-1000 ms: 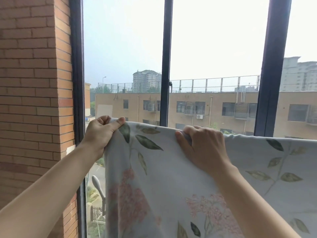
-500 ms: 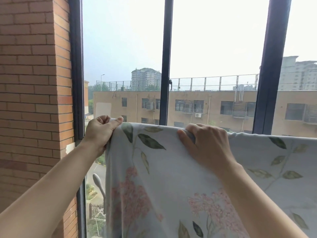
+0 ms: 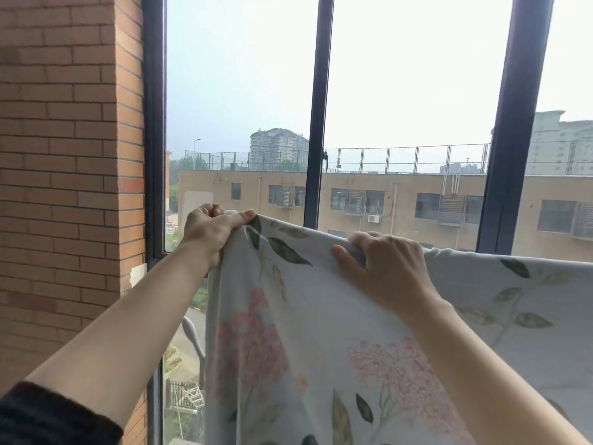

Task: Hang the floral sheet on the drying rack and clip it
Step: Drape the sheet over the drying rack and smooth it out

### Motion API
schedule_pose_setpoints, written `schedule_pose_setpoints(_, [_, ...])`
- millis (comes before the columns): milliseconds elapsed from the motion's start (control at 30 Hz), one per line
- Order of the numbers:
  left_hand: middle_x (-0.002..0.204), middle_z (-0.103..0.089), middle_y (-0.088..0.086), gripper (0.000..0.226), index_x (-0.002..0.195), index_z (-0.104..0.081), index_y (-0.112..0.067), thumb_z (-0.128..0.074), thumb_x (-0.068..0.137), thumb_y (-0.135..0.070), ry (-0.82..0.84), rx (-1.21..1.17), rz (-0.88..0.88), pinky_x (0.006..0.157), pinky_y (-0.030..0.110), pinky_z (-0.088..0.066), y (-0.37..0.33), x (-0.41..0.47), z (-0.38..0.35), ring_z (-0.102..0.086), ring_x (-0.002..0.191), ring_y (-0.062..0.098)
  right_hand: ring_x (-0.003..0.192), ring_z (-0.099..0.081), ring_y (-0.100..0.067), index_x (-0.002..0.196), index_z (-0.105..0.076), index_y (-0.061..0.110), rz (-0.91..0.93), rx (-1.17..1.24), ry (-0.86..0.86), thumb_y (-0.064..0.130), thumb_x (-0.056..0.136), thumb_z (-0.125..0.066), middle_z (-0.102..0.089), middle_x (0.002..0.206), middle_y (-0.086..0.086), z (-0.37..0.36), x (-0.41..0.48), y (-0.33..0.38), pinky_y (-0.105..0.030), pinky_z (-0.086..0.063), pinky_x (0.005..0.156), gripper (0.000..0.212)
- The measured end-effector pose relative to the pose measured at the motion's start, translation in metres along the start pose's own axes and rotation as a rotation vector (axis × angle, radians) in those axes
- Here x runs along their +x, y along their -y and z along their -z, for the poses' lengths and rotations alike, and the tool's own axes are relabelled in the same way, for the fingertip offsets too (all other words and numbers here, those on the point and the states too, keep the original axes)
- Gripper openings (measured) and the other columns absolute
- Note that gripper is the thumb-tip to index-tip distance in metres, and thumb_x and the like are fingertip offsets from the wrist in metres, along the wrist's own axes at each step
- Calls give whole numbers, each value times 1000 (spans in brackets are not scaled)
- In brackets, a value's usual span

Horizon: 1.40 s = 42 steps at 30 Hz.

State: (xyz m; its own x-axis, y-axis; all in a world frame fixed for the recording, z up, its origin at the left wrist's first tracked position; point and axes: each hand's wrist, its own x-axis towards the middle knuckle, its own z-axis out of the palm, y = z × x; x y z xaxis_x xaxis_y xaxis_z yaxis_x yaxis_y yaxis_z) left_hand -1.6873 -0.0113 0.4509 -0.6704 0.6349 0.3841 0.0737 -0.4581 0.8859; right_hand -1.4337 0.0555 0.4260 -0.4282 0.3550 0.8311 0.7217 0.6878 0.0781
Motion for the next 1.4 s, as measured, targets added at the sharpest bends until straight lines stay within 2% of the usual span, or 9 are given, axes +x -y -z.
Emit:
schedule_pose_setpoints(167, [65,-45,-2,56,60,-33,-22,-89,60,-23,-113,181,-74,70,33,-47,14,0,0,-44,68,18,70,-59,-18,75,-57,24,-14,11,13,61,87,-29,-64,72,6,1,1,-1,-30,-31,63,48])
schedule_pose_setpoints(333, [57,-32,-3,55,58,-34,-17,-86,62,-30,-264,404,-499,51,18,-29,20,-31,13,-30,55,14,72,-58,-19,76,-55,26,-30,-1,25,61,91,-37,-63,74,6,7,-3,-6,-31,-32,64,42])
schedule_pose_setpoints(433, [57,-33,-2,51,61,-38,-11,-86,64,-29,-288,477,-594,47,14,-31,20,-50,18,-30,53,14,67,-50,-18,74,-52,27,-42,7,50,61,90,-37,-55,69,8,11,-4,-6,-30,-30,64,41])
schedule_pose_setpoints(633, [81,-56,-2,52,93,-51,-9,-75,70,-50,-112,616,-286,58,21,-38,21,-69,28,-50,71,11,70,-53,-16,83,-57,25,1,65,104,59,92,-36,-60,80,6,10,3,8,-29,-34,64,40])
schedule_pose_setpoints(800, [94,-69,17,69,103,-64,-1,-63,67,-60,215,189,224,74,40,-54,21,-73,35,-62,80,25,76,-57,-17,96,-63,21,91,183,112,45,97,-38,-63,90,7,1,18,46,-29,-33,64,34])
schedule_pose_setpoints(900, [98,-69,18,61,109,-67,-2,-56,79,-54,300,42,275,94,46,-47,16,-72,39,-62,87,28,71,-55,-18,82,-56,19,81,138,83,43,98,-38,-61,80,5,-12,19,56,-29,-32,64,34])
schedule_pose_setpoints(1133, [107,-69,17,59,101,-74,-9,-34,93,-53,558,-118,453,99,48,-44,2,-71,33,-64,102,30,66,-60,-22,73,-58,22,38,127,-63,43,90,-42,-63,70,4,-26,15,61,-26,-27,64,32])
schedule_pose_setpoints(1267, [110,-68,21,67,99,-75,-5,-37,90,-59,554,-126,459,88,42,-55,-5,-66,26,-68,97,31,69,-61,-20,75,-58,23,57,114,-82,48,92,-39,-65,74,7,-25,11,59,-26,-29,65,36])
schedule_pose_setpoints(1400, [84,-72,14,45,89,-69,-8,-50,91,-49,371,-145,393,74,37,-58,-15,-57,26,-69,73,24,69,-60,-19,72,-53,25,72,124,-80,48,94,-36,-63,72,7,-22,10,58,-27,-30,64,36])
